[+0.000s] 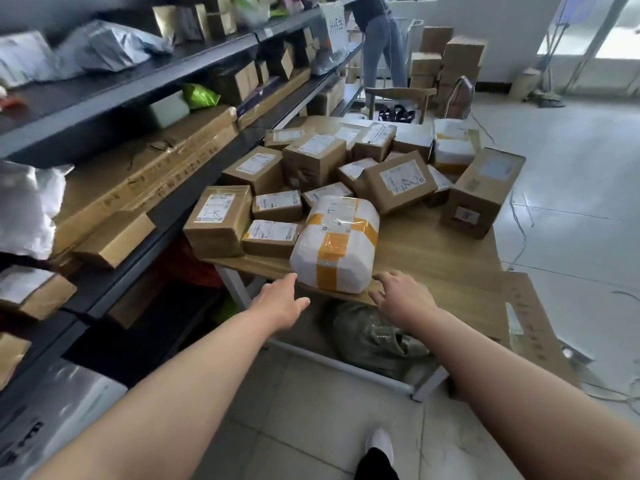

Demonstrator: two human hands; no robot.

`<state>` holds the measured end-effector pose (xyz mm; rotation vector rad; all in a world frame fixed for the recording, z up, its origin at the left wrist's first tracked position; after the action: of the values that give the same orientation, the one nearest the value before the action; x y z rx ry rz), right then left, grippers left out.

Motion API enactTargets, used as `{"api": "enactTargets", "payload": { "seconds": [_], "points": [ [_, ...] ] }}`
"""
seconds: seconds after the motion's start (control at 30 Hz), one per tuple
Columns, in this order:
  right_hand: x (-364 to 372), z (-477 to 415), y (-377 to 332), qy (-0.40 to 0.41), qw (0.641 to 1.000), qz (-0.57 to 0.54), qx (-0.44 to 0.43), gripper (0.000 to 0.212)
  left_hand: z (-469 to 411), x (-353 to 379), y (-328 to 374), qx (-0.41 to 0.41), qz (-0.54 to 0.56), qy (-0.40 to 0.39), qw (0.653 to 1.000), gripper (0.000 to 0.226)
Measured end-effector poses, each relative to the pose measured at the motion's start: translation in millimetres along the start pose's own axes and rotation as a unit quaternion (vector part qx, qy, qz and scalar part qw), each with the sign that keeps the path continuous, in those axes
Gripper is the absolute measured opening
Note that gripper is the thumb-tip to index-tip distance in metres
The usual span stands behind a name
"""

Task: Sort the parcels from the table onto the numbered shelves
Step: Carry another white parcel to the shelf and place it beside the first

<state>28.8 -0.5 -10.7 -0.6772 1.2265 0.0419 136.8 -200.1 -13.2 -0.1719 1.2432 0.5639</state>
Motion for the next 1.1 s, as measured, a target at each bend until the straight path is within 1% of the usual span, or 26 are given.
{"api": "enactTargets", "payload": {
  "seconds": [0.2, 0.33, 0.43, 0.57, 0.63, 0.67, 0.73, 0.8, 0.87, 0.97, 1.1],
  "points": [
    [-12.8, -84.7, 11.0, -0.014, 1.000, -0.025, -0.011, 0.051, -78.9, -25.0, 17.0, -0.048, 0.033, 0.007, 0.998, 0.052],
    [-12.8, -126.6, 16.7, -0.025, 0.997, -0.072, -0.022, 0.057, -114.6, -27.7, 33.6, -0.070, 0.070, 0.023, 0.995, 0.054],
    [-5.1, -144.8, 18.7, -0.041, 0.992, -0.114, -0.025, 0.062, -126.3, -21.1, 42.1, -0.080, 0.085, 0.025, 0.993, 0.053],
    [4.9, -150.8, 26.1, -0.056, 0.988, -0.144, -0.030, 0.062, -129.5, -22.8, 40.2, -0.099, 0.082, 0.054, 0.990, 0.037],
    [6.0, -150.5, 30.7, -0.054, 0.986, -0.151, -0.034, 0.061, -130.1, -23.5, 38.2, -0.101, 0.091, 0.056, 0.989, 0.034],
    [6.4, -150.6, 33.0, -0.054, 0.986, -0.153, -0.031, 0.063, -131.3, -22.9, 37.8, -0.101, 0.090, 0.053, 0.989, 0.038],
    [8.3, -150.7, 38.2, -0.058, 0.984, -0.166, -0.009, 0.068, -135.6, -16.5, 36.1, -0.100, 0.096, 0.027, 0.990, 0.053],
    [11.7, -149.4, 42.3, -0.068, 0.976, -0.207, 0.017, 0.073, -138.7, -4.7, 37.2, -0.095, 0.163, -0.020, 0.982, 0.065],
    [13.9, -147.1, 45.8, -0.073, 0.960, -0.268, 0.037, 0.073, -140.7, 6.4, 43.3, -0.075, 0.235, -0.056, 0.967, 0.067],
    [14.0, -142.7, 50.2, -0.060, 0.944, -0.319, 0.058, 0.071, -140.4, 17.4, 47.0, -0.053, 0.316, -0.058, 0.945, 0.066],
    [18.1, -131.8, 51.9, -0.025, 0.928, -0.361, 0.083, 0.068, -147.8, 28.6, 39.8, -0.045, 0.372, -0.076, 0.924, 0.072]
  ]
}}
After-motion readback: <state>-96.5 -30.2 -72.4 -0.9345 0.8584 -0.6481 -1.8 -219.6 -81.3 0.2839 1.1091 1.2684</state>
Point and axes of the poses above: each hand's wrist, its own z-axis away from the middle knuckle, its own x-axis out of the palm, y = z × x, the point moved 8 cm from there along -z, towards the middle knuckle, and after that the axes turned 13 degrees about -z, right-handed, at the moved point
